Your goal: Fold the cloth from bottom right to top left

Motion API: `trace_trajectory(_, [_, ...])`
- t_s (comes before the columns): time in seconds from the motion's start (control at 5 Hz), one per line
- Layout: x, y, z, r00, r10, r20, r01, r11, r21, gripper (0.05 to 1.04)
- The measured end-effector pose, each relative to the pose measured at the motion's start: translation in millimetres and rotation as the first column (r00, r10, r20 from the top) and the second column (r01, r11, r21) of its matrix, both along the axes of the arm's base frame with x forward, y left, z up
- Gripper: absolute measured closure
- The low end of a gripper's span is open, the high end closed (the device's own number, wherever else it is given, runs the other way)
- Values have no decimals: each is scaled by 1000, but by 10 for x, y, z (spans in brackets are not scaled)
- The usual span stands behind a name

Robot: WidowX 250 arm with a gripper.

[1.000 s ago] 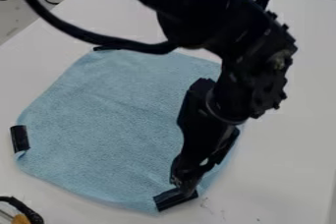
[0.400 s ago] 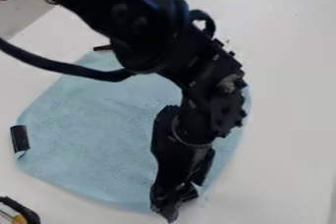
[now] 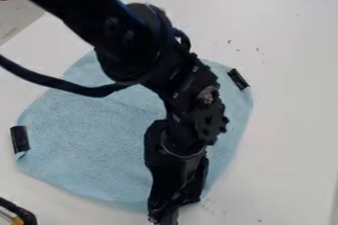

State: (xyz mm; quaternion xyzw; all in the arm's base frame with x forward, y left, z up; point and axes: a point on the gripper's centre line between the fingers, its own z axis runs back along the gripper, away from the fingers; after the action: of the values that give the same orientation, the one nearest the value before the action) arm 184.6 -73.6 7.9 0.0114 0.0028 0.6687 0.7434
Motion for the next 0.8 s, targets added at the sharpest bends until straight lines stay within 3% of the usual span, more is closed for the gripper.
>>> trace_trajectory(0.4, [37,12,-52,1000,-7,7,7,1000,-16,695])
trace_trajectory(0.6, [98,13,-65,1000,-14,15,14,1000,-21,882])
trace_trajectory(0.8, [123,24,-57,1000,-18,17,18,1000,-15,986])
